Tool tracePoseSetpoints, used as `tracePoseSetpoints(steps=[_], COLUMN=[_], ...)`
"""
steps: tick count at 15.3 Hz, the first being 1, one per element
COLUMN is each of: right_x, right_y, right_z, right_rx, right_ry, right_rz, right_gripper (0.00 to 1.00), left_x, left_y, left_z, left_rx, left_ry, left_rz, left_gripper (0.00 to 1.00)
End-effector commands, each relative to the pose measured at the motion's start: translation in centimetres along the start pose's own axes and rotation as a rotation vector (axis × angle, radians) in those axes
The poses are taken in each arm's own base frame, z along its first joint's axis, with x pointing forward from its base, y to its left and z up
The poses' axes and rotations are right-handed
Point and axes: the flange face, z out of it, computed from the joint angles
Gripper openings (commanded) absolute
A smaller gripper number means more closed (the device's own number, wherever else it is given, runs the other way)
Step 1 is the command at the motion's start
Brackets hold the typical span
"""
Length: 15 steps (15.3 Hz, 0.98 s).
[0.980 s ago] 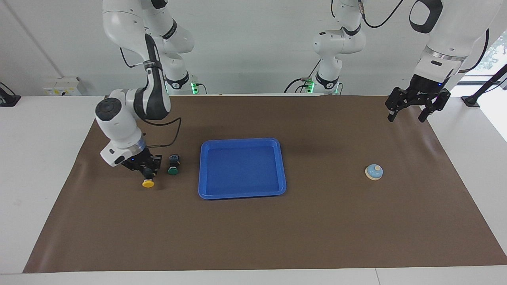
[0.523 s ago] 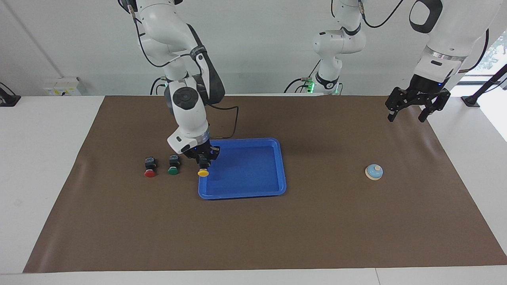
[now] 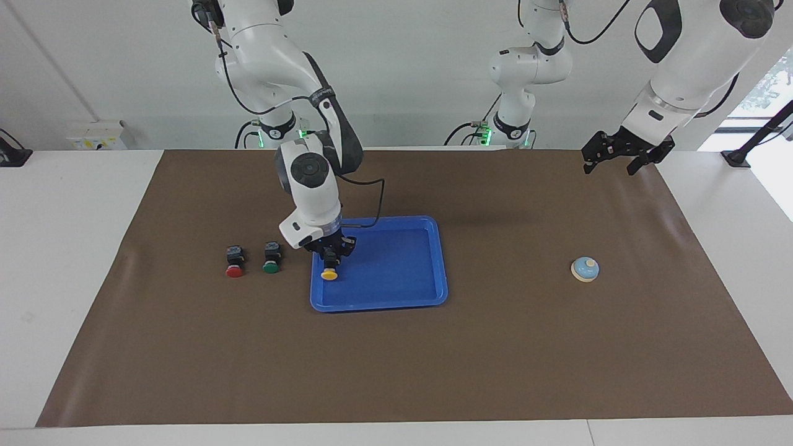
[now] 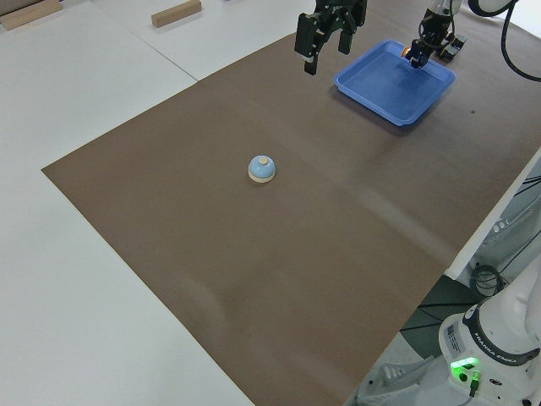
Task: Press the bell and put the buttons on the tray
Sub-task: 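Lower the yellow button into the tray and open the right gripper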
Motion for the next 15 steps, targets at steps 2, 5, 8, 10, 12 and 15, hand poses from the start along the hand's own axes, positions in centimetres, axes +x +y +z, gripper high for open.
tracePoseSetpoints(steps=[2, 5, 8, 10, 12, 15], right_x=[-1.0, 0.2, 3.4, 5.4, 6.8, 7.9], right_y=[-0.9, -0.4, 2.7, 7.4, 10.8, 16.5], right_z=[0.5, -1.3, -5.4, -6.2, -6.3, -5.7], right_rx=[0.026, 0.016, -0.004, 0.005, -0.002, -0.003], right_ry=[-0.009, -0.026, -0.04, -0.03, -0.025, -0.036], right_rz=[0.023, 0.019, 0.003, -0.047, -0.126, -0.179], right_gripper=[0.56, 1.0, 1.0, 1.0, 1.0, 1.0], left_x=[-1.2, -1.4, -1.5, -1.6, -1.7, -2.0], left_y=[0.2, 0.2, 0.2, 0.2, 0.1, -0.2], left_z=[0.3, 0.5, 0.9, 0.9, 0.7, -0.1], left_rx=[0.006, 0.006, 0.005, 0.005, 0.005, 0.026], left_ry=[-0.021, -0.025, -0.036, -0.036, -0.037, -0.037], left_rz=[-0.001, -0.001, 0.0, -0.001, -0.003, -0.006], left_gripper=[1.0, 1.0, 1.0, 1.0, 1.0, 1.0])
